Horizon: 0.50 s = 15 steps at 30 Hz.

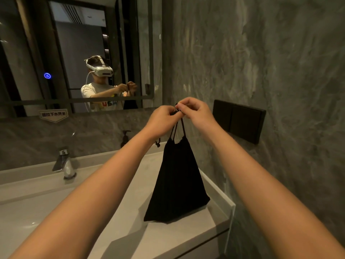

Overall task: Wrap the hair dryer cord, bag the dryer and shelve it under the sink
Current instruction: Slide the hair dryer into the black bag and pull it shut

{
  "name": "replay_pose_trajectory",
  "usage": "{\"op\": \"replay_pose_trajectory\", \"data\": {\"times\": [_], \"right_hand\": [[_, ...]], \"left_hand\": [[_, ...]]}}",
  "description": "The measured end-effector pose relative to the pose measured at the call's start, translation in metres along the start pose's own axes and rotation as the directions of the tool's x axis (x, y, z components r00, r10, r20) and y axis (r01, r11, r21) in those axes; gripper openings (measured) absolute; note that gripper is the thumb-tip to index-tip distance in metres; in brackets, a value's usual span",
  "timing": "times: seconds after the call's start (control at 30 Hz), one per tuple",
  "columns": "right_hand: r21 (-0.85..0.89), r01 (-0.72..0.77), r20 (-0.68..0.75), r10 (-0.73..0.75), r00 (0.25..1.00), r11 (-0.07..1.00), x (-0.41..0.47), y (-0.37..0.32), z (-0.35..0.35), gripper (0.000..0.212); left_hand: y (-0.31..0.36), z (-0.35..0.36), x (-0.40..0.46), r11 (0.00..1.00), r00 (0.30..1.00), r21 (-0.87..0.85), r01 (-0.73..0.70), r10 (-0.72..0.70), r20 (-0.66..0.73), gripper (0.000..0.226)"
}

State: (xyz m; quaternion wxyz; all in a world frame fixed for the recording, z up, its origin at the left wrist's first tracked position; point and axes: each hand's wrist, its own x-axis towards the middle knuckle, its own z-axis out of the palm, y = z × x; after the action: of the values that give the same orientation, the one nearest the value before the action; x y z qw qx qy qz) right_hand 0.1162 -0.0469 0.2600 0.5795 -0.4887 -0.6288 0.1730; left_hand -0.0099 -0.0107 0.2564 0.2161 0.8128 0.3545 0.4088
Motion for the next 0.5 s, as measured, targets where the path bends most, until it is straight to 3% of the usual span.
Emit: {"op": "replay_pose_trajectory", "data": {"times": [0.13, 0.2, 0.3, 0.33, 0.4, 0.5], "right_hand": [[0.091, -0.002, 0.012, 0.001, 1.000, 0.996, -0.005, 0.005, -0.003, 0.013], [0.226, -0.025, -0.026, 0.032, 0.999, 0.974, -0.015, 0.012, 0.001, 0.020], [0.507, -0.157, -0.012, 0.189, 0.982, 0.848, -0.037, 0.032, 0.007, 0.030], [0.510, -0.213, 0.036, 0.226, 0.973, 0.833, -0.045, 0.038, 0.010, 0.035], [0.343, -0.273, 0.128, 0.243, 0.962, 0.899, -0.059, 0.047, 0.016, 0.037], [0.139, -0.251, 0.090, 0.240, 0.967, 0.958, -0.065, 0.057, 0.026, 0.026]], "left_hand": [[0.006, 0.003, -0.003, 0.987, 1.000, -0.163, -0.009, 0.007, -0.012, 0.032], [0.010, 0.005, -0.003, 0.955, 1.000, -0.294, 0.026, -0.028, -0.002, 0.028], [0.011, 0.011, -0.005, 0.932, 0.998, -0.356, 0.060, -0.054, 0.027, 0.027], [0.010, 0.012, -0.005, 0.926, 0.997, -0.369, 0.074, -0.064, 0.040, 0.030], [0.007, 0.015, -0.007, 0.910, 0.995, -0.401, 0.102, -0.086, 0.057, 0.034], [0.004, 0.017, -0.011, 0.885, 0.994, -0.454, 0.105, -0.099, 0.036, 0.038]]}}
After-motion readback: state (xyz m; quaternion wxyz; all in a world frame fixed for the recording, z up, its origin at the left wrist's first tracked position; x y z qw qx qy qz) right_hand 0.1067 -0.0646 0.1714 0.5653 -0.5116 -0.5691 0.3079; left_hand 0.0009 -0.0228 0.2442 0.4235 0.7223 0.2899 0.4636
